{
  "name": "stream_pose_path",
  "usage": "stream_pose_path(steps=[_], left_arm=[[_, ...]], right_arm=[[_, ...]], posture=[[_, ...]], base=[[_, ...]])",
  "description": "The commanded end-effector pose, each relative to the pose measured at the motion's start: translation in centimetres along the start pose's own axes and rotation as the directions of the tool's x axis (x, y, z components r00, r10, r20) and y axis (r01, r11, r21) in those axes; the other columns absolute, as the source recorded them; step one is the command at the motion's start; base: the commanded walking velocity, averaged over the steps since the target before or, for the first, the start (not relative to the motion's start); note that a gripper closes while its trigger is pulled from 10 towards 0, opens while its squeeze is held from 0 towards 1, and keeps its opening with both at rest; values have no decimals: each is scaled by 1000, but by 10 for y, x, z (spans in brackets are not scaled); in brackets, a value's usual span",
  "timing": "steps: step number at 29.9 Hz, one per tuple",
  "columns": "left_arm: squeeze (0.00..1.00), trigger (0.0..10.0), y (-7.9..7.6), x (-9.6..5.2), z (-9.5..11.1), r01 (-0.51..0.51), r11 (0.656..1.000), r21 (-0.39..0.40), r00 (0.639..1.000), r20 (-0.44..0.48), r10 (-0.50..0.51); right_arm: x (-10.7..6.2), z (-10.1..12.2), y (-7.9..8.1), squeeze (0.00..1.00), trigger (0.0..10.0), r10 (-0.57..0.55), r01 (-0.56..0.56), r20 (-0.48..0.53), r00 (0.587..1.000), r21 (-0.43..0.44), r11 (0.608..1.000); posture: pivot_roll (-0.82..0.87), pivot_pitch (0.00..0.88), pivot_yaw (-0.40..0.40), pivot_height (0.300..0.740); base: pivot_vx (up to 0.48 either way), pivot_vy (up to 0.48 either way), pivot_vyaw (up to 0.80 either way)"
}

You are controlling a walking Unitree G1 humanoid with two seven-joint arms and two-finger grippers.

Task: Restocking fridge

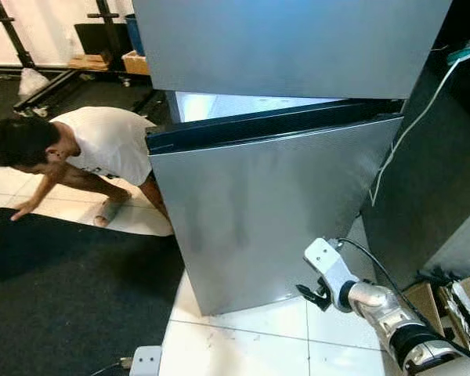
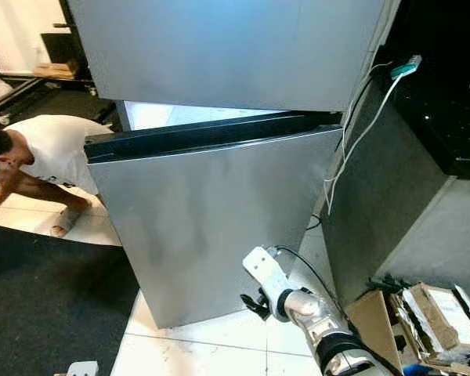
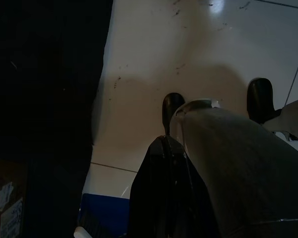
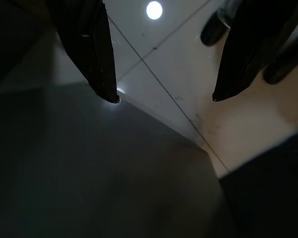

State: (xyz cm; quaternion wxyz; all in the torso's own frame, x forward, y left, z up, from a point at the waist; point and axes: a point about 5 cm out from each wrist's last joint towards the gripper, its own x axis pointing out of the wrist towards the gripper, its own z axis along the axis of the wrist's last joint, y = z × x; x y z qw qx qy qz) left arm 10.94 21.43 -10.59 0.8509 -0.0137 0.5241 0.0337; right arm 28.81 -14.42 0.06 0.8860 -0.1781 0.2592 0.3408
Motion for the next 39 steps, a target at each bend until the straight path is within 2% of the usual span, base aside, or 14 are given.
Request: stream_pose_path(steps=[1,2,4,14,18,20,22,24,25,26,28,37,38,39], left_arm=[[0,10000,-4,-2,-12,15,1000,9,999,-48,-15],[0,10000,-4,-2,-12,15,1000,9,999,-48,-15],[0,10000,-4,-2,-13,20,1000,22,998,-53,-19],[0,10000,-6,-1,-10,34,999,32,999,-43,-32],[0,10000,-6,0,-7,38,999,32,999,-33,-37],[0,10000,-7,0,-7,40,999,32,999,-31,-39],[0,10000,-7,0,-7,40,999,32,999,-31,-39],[0,10000,-8,0,-7,43,999,32,999,-31,-42],[0,10000,-8,0,-7,43,999,32,999,-31,-42],[0,10000,-8,0,-7,44,999,31,999,-31,-43],[0,10000,-8,0,-7,44,999,30,999,-29,-43],[0,10000,-6,0,-3,37,999,17,999,-10,-37],[0,10000,-6,0,-2,37,999,19,999,-9,-37],[0,10000,-7,0,-2,38,999,20,999,-8,-38]], right_arm=[[3,15,3,0,10000,45,-42,73,996,-35,998],[3,15,3,0,10000,45,-42,73,996,-35,998],[7,30,10,0,10000,113,-103,139,984,-72,992],[9,37,19,0,10000,214,-197,151,965,-121,973],[6,33,26,0,10000,315,-298,131,940,-134,945],[1,25,32,0,10000,411,-396,101,906,-145,907],[1,25,32,0,10000,411,-396,101,906,-145,907],[-7,17,36,0,10000,516,-504,73,854,-135,853],[-7,17,36,0,10000,516,-504,73,854,-135,853],[-12,14,36,0,10000,558,-548,66,827,-123,827],[-17,12,34,0,10000,595,-588,65,801,-105,802],[-25,13,29,0,9922,630,-625,93,771,-79,777],[-26,14,29,0,0,632,-627,105,768,-74,775],[-27,15,30,0,0,639,-635,114,761,-75,769]], posture=[[-114,0,-36,740],[-114,0,-36,740],[-112,0,-39,740],[-109,0,-40,740],[-109,0,-40,740],[-110,0,-38,740],[-110,0,-38,740],[-109,0,-39,740],[-109,0,-39,740],[-109,0,-37,740],[-110,0,-36,740],[-111,0,-32,740],[-112,0,-30,740],[-112,0,-30,740]], base=[[0,0,0],[0,0,0],[259,0,0],[273,0,0],[274,0,0],[274,0,0],[274,0,0],[272,0,0],[274,0,0],[262,0,0],[259,0,0],[29,0,0],[0,0,0],[0,0,0]])
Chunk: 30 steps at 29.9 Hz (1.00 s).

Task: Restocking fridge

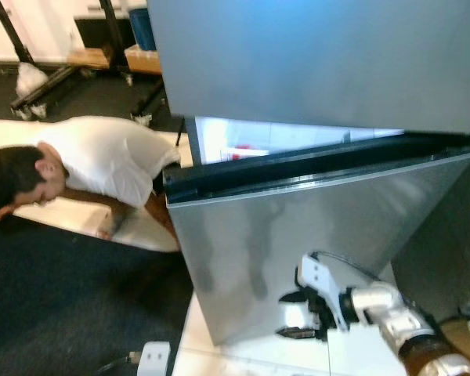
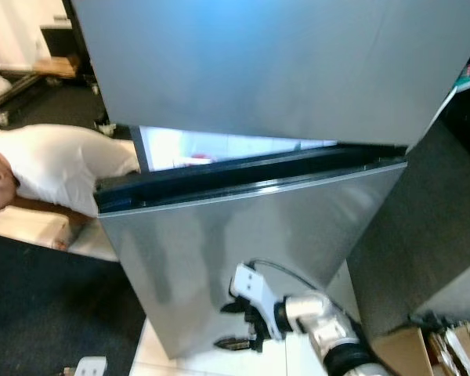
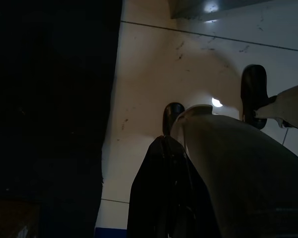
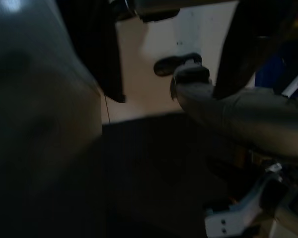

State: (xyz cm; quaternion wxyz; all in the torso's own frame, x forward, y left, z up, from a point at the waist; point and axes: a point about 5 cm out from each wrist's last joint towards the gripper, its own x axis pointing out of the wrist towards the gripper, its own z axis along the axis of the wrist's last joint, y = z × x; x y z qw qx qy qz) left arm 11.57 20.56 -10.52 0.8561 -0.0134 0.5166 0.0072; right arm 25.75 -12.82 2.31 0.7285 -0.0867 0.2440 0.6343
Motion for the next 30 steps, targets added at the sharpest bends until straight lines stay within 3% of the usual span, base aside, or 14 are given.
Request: stream_pose_path(steps=[1,9,11,15,16,17,26,29,30], left_arm=[[0,10000,2,-2,-7,-6,1000,-6,1000,-25,5],[0,10000,2,-2,-7,-4,1000,-6,1000,-23,3],[0,10000,1,-1,-7,-3,1000,-7,1000,-21,3],[0,10000,1,-1,-6,-3,1000,-7,1000,-20,3],[0,10000,1,-1,-6,-3,1000,-6,1000,-20,3],[0,10000,0,-1,-6,-2,1000,-6,1000,-21,2],[0,10000,0,-1,-7,-3,1000,-7,1000,-20,3],[0,10000,0,-1,-7,-3,1000,-9,1000,-21,3],[0,10000,0,-1,-8,-2,1000,-9,1000,-20,2]], right_arm=[[-3,2,3,0,0,21,-22,38,999,14,1000],[-1,20,-1,0,0,-17,17,134,991,5,1000],[0,39,-11,0,0,-82,86,217,973,-9,996],[3,59,-20,0,0,-150,168,279,948,-42,985],[4,69,-24,0,4627,-174,202,300,938,-63,977],[7,79,-26,0,10000,-191,228,315,930,-85,970],[17,108,-31,0,10000,-177,244,338,924,-164,956],[21,123,-40,0,10000,-230,308,347,909,-190,932],[24,133,-47,0,10000,-290,373,341,894,-212,903]], posture=[[-113,0,-27,740],[-109,0,-29,740],[-108,0,-29,740],[-110,0,-29,740],[-111,0,-30,740],[-110,0,-30,740],[-106,0,-33,740],[-101,0,-36,740],[-97,0,-38,740]], base=[[0,0,0],[0,0,0],[0,0,0],[0,0,0],[0,0,0],[0,0,0],[0,0,0],[0,0,0],[0,0,0]])
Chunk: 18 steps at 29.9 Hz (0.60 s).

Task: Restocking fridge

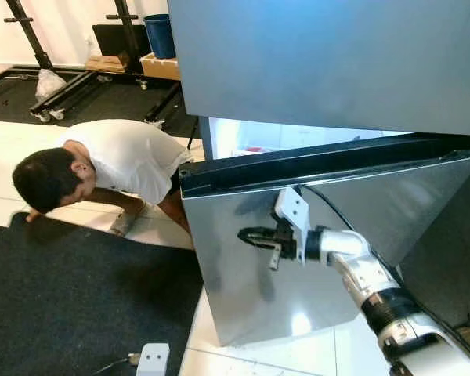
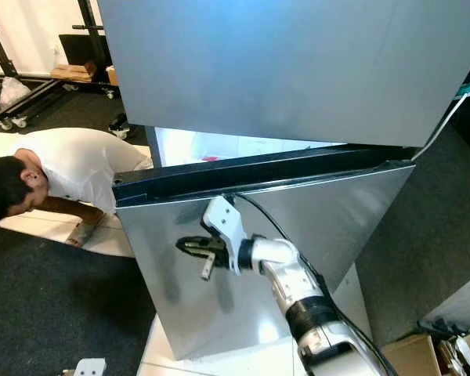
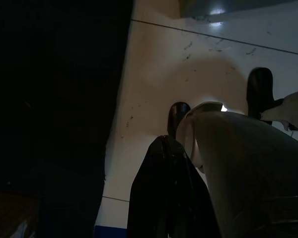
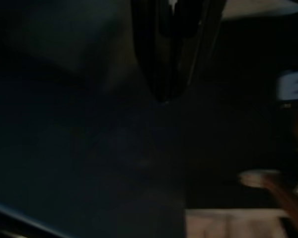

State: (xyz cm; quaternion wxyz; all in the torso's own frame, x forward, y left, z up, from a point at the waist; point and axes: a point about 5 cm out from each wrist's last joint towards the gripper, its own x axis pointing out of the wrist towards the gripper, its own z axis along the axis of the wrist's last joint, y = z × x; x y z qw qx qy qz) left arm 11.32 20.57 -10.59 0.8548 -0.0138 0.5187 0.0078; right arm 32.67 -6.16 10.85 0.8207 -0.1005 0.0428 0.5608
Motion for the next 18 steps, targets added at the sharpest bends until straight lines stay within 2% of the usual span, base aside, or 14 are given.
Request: stream_pose_path(steps=[1,4,5,10,11,12,15,18], left_arm=[[0,10000,-1,-1,-5,-1,1000,-7,1000,-15,1],[0,10000,-1,-1,-6,-3,1000,-10,1000,-15,3],[0,10000,0,-1,-7,-4,1000,-11,1000,-16,4],[0,10000,1,-2,-10,-6,1000,-12,1000,-20,6],[0,10000,1,-3,-11,-9,1000,-14,1000,-23,8],[0,10000,2,-3,-13,-11,1000,-15,1000,-25,11],[0,10000,4,-4,-15,-18,1000,-23,999,-28,17],[0,10000,4,-5,-16,-20,999,-26,999,-32,19]], right_arm=[[6,11,-9,0,10000,-70,70,1,998,-64,995],[17,23,-22,0,10000,-182,178,-27,983,-118,977],[21,31,-30,0,10000,-249,241,-37,968,-149,959],[23,39,-41,0,10000,-353,336,-61,934,-198,921],[22,46,-51,0,10000,-445,418,-67,893,-246,874],[19,51,-58,0,10000,-496,468,-56,867,-255,846],[12,59,-70,0,10000,-586,561,-34,809,-252,789],[7,49,-70,0,10000,-599,578,-46,800,-211,788]], posture=[[-97,0,-38,740],[-88,0,-39,740],[-82,0,-42,740],[-77,0,-44,740],[-73,0,-45,740],[-67,0,-49,740],[-67,0,-49,740],[-63,0,-50,740]], base=[[0,0,0],[0,0,0],[0,0,0],[0,0,0],[0,0,0],[0,0,0],[0,0,0],[0,0,0]])
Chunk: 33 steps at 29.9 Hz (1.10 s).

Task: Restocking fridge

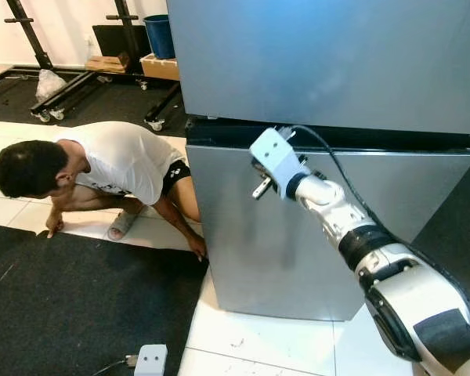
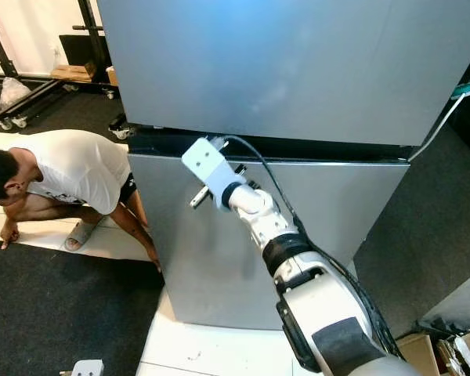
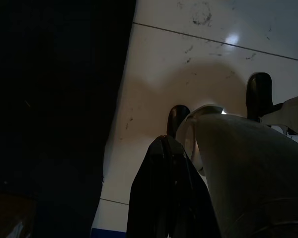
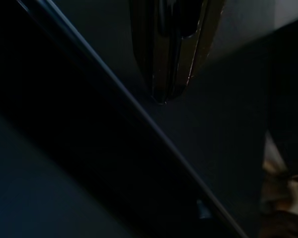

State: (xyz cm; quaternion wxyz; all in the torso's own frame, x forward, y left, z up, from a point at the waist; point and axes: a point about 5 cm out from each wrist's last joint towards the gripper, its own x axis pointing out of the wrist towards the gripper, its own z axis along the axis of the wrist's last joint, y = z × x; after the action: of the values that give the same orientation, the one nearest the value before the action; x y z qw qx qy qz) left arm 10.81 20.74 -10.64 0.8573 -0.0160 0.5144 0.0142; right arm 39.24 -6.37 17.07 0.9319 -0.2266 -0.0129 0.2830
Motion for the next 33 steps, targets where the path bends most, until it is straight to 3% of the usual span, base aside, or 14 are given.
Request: stream_pose_path(steps=[1,4,8,12,21,33], left_arm=[[0,10000,3,-3,-12,-12,1000,-16,999,-42,11],[0,10000,2,-3,-12,-12,1000,-17,999,-43,11],[0,10000,2,-2,-12,-4,1000,-3,999,-48,4],[0,10000,2,-2,-10,-4,1000,1,999,-46,4],[0,10000,1,-3,-13,-3,1000,-3,999,-47,3],[0,10000,8,-12,-38,-14,1000,0,997,-79,14]], right_arm=[[-4,-13,0,0,10000,-14,15,-33,999,43,999],[-9,-26,6,0,10000,-2,6,-57,998,55,998],[-28,-69,27,0,10000,96,-85,-158,983,72,994],[-34,-82,27,0,10000,85,-80,-219,972,32,996],[-26,-69,17,0,10000,10,-6,-206,978,22,1000],[-13,-42,-5,0,10000,-134,133,-175,975,-19,991]], posture=[[-63,0,-50,740],[-73,0,-46,740],[-87,0,-37,740],[-90,0,-37,740],[-65,4,-46,740],[-7,117,-51,740]], base=[[0,0,0],[0,0,0],[0,0,0],[0,0,0],[0,0,0],[0,0,0]])
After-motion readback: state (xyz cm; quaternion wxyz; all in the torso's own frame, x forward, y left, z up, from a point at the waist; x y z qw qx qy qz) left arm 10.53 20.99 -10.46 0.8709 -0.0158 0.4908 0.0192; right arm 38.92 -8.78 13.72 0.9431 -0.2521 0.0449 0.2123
